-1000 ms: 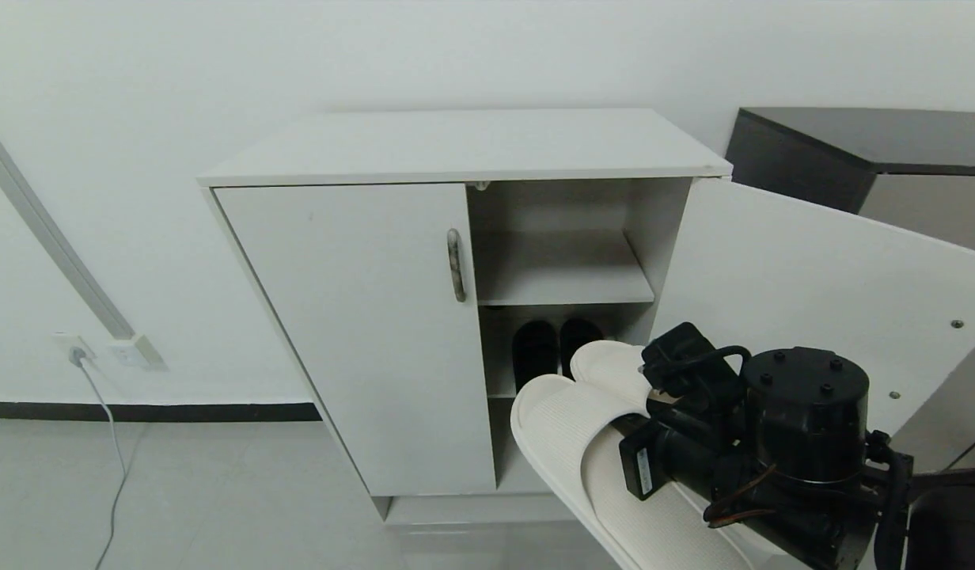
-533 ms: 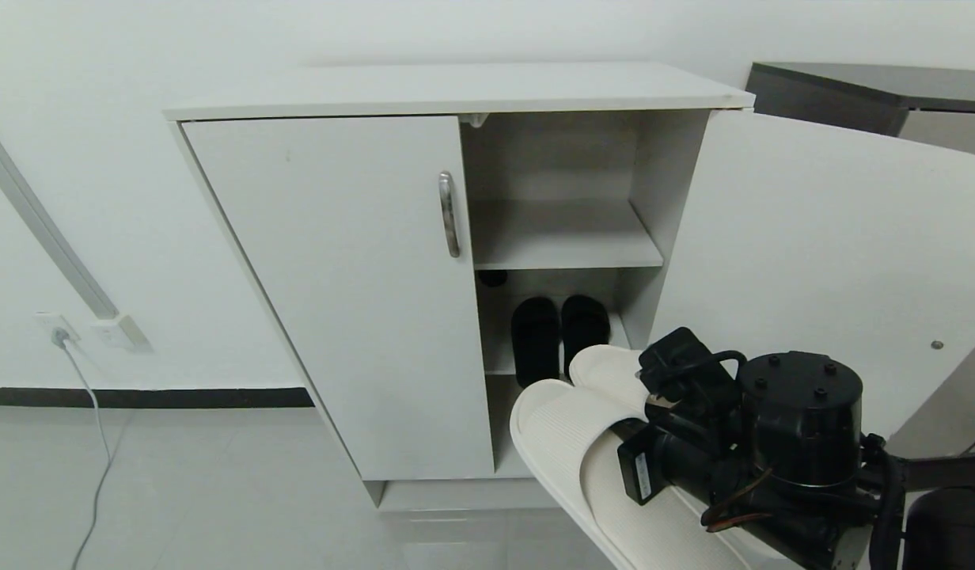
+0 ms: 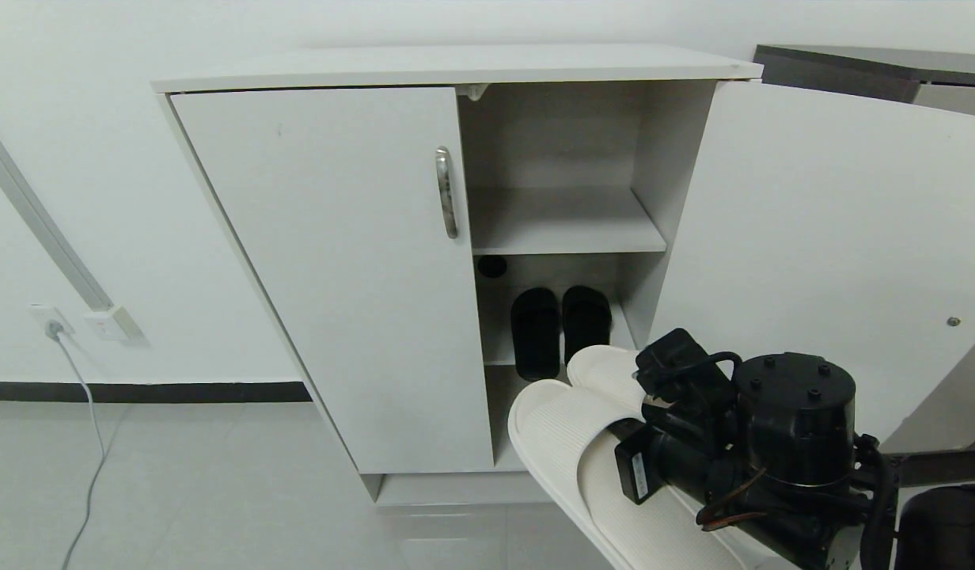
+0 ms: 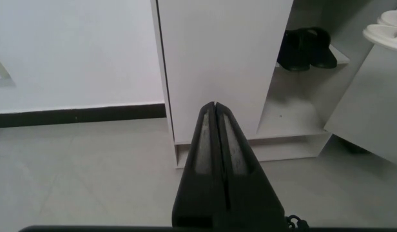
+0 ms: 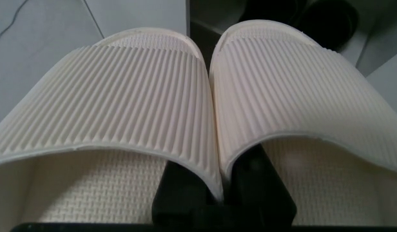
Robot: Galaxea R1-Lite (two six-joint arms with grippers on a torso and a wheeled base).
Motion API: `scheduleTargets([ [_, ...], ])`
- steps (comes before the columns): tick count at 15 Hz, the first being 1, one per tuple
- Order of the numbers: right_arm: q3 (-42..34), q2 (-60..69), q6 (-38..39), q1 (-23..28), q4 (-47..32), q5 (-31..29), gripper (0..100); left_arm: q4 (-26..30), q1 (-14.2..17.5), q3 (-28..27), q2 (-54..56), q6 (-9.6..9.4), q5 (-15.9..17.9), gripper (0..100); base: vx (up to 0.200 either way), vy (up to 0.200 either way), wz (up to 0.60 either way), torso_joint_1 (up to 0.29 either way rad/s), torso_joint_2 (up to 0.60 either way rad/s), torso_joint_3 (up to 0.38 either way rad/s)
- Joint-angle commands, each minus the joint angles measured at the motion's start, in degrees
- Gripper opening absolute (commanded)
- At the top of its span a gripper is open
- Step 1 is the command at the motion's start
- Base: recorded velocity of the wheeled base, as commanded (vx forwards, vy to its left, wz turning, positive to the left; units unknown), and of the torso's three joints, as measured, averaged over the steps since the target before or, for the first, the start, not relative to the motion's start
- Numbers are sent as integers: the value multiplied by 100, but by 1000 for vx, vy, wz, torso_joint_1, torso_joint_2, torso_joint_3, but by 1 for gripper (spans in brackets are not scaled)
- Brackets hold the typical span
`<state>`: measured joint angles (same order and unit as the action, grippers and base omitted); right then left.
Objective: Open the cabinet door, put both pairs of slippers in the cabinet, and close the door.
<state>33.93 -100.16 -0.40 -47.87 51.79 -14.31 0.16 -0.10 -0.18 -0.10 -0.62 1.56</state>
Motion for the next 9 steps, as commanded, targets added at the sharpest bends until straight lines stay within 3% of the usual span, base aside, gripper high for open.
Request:
scheduleTargets([
  [1,-9,-30,-39,6,77,-1,0,2,1,1,1,1,2,0,0,0,0,0,0,0],
  [7,-9,-241,-118,15,192,-45,0,2,1,9,1,-17,11,0,0,0,0,0,0,0],
  [9,334,-619,-30,-126,165,-485,0,2,1,9,1,-17,11,0,0,0,0,0,0,0],
])
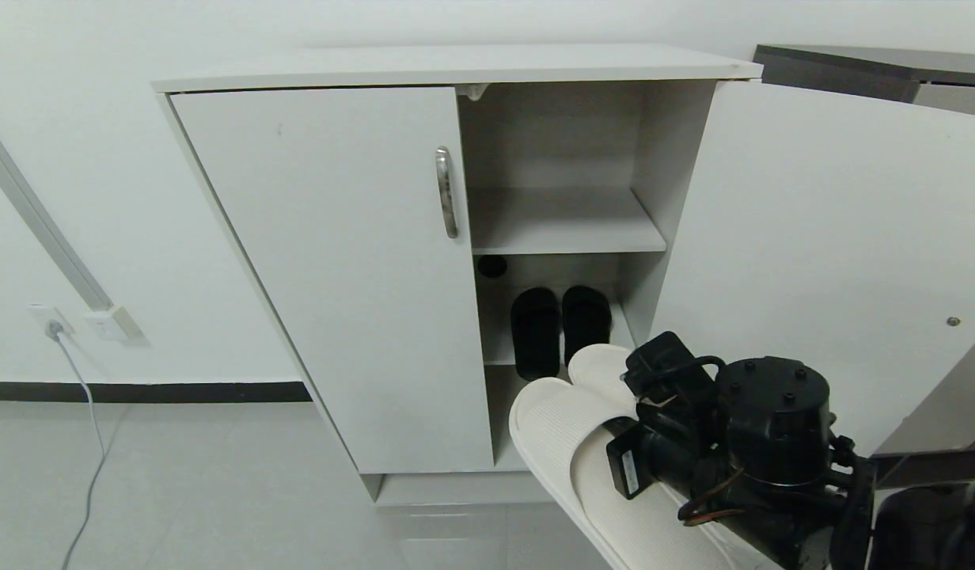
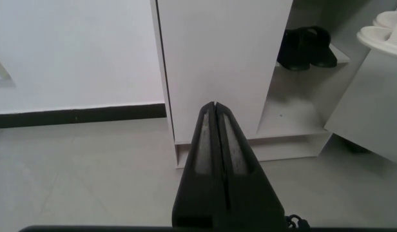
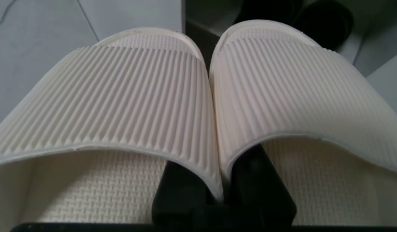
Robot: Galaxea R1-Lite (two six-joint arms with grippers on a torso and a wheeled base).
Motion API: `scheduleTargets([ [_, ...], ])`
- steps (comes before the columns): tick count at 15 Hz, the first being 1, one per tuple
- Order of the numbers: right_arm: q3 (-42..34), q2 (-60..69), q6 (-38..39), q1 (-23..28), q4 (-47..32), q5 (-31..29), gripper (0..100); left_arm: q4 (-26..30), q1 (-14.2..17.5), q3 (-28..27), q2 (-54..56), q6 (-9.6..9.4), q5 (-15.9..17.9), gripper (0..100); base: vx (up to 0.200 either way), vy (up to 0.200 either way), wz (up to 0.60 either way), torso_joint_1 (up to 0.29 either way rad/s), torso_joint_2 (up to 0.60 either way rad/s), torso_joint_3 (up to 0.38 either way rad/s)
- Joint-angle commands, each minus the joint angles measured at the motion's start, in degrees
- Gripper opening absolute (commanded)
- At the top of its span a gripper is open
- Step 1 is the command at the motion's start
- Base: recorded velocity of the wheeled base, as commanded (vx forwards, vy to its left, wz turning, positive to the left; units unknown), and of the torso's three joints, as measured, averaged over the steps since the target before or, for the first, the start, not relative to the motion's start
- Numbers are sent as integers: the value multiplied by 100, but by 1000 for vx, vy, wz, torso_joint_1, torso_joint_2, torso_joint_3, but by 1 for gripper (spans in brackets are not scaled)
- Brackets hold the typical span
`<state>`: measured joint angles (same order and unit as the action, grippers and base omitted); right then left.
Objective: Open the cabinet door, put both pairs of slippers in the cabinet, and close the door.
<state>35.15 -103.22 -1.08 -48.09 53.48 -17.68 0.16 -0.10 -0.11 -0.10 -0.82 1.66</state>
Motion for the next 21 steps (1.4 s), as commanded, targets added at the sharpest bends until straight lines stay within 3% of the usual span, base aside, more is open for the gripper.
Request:
scheduleTargets([
  [1,599,-577,302,-209,-48,-553,0,2,1,-7,1,3,1,0,0,0,0,0,0,0],
  [4,1847,-1201,812,-350,-997,-1862,0,2,1,2,1,3,1,0,0,0,0,0,0,0],
  [7,2972,-1122,1216,-350,-2202,-2363,0,2,1,2,1,3,1,0,0,0,0,0,0,0],
  [9,3552,-1157,1154,-306,-2492,-2768,0,2,1,2,1,3,1,0,0,0,0,0,0,0],
  [15,4273,-1201,574,-42,-2377,-2820,0,2,1,2,1,-6,1,0,0,0,0,0,0,0],
  [21,4343,-1201,460,-42,-2333,-2820,0,2,1,2,1,-6,1,0,0,0,0,0,0,0],
])
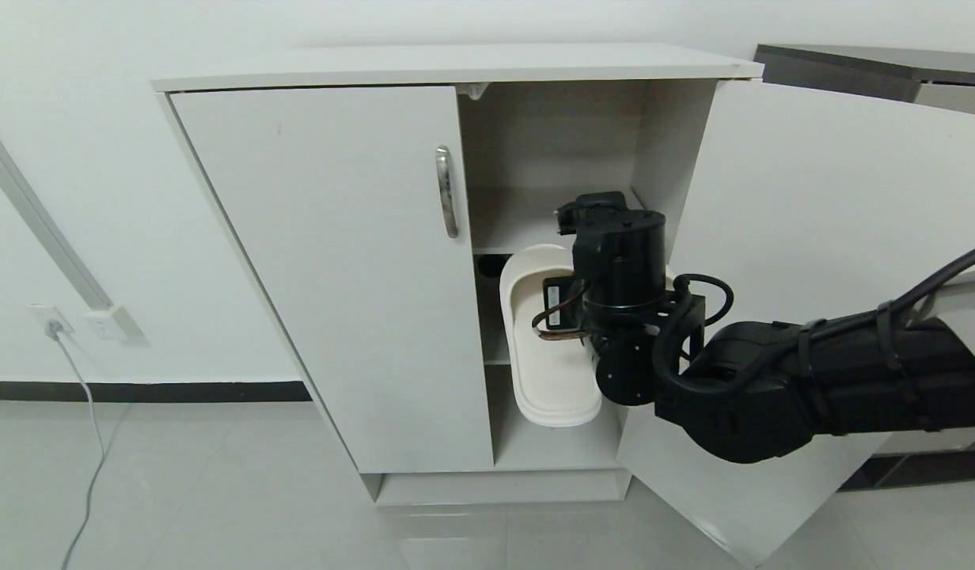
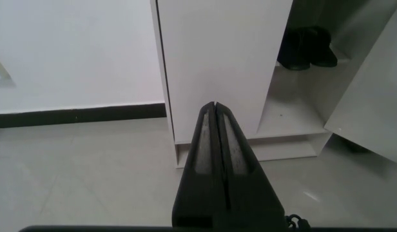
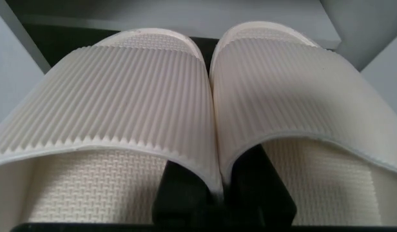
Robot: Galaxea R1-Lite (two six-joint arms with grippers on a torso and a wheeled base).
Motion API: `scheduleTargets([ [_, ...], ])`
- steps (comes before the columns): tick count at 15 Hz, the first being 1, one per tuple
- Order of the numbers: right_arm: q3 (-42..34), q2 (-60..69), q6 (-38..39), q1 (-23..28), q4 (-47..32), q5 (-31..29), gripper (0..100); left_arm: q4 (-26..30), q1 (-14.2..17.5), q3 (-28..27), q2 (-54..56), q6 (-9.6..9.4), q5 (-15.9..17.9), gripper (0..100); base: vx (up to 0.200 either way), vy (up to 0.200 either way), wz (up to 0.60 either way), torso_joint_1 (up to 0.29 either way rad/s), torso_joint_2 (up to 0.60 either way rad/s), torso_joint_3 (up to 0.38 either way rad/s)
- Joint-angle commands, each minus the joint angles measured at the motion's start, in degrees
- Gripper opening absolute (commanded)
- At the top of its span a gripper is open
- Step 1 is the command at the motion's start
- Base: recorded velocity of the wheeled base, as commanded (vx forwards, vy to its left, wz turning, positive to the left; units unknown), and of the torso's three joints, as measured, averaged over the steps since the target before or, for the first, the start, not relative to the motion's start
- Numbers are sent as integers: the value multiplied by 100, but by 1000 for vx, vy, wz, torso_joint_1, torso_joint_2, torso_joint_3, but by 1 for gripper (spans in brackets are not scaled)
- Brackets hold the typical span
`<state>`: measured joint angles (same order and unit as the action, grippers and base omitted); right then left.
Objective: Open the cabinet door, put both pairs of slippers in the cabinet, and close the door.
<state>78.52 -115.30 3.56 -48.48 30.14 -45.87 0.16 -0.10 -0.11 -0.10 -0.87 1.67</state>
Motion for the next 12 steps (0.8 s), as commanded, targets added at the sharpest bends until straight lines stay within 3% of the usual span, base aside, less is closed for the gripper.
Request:
scheduleTargets([
  [1,-3,-1,-31,-3,63,-1,0,2,1,2,1,-1,0,0,0,0,0,0,0,0],
  [3,-3,-1,-40,-3,124,-1,0,2,1,2,1,-1,0,0,0,0,0,0,0,0],
  [12,-30,16,-92,-12,151,-1,0,2,1,2,1,-1,0,0,200,0,0,1,4,3],
])
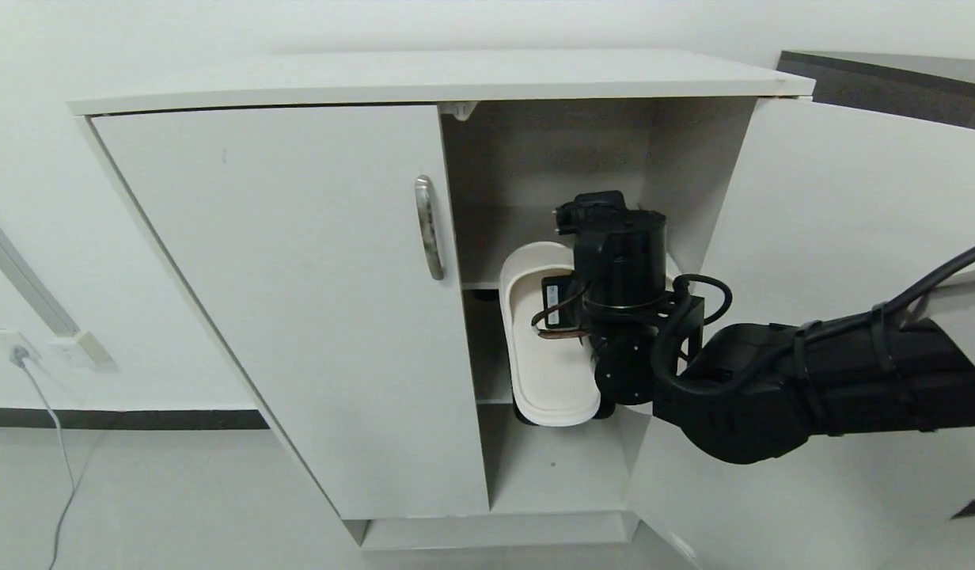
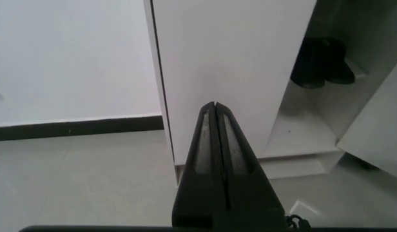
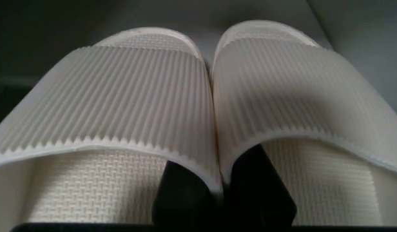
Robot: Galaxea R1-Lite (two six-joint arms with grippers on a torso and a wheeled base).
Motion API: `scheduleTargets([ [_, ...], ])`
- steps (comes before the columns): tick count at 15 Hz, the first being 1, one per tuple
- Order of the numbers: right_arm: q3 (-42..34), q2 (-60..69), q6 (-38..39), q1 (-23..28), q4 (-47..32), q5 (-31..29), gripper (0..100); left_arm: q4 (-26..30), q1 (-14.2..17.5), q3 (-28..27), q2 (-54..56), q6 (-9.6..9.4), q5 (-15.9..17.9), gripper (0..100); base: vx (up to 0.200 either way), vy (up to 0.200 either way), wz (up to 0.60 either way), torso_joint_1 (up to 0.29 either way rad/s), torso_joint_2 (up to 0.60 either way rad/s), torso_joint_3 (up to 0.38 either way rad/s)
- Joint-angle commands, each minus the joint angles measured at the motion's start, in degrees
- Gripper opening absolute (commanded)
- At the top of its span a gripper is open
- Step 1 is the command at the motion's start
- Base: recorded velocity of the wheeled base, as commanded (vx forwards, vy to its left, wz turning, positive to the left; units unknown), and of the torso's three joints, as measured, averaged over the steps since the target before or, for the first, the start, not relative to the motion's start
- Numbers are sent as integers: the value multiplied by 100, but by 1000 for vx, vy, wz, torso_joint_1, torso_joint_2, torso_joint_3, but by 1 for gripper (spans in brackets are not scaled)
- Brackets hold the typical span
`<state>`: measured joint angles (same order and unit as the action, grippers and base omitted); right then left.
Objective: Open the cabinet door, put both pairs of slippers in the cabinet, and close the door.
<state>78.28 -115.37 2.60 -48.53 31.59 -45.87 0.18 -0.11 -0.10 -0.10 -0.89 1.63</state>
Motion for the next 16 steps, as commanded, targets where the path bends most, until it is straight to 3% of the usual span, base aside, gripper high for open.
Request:
scheduleTargets([
  [1,-5,24,-5,-7,5,-1,0,-1,2,1,1,1,-5,0,200,0,0,2,-2,2],
  [3,-23,24,4,-16,5,-1,0,-1,2,1,1,1,4,0,200,0,0,2,2,5],
  [11,30,24,-5,10,-197,17,0,-1,2,1,1,1,4,0,0,0,0,0,0,0],
  [16,1278,-310,338,397,-1603,158,0,-1,2,1,1,10,-5,0,0,0,0,0,0,0],
])
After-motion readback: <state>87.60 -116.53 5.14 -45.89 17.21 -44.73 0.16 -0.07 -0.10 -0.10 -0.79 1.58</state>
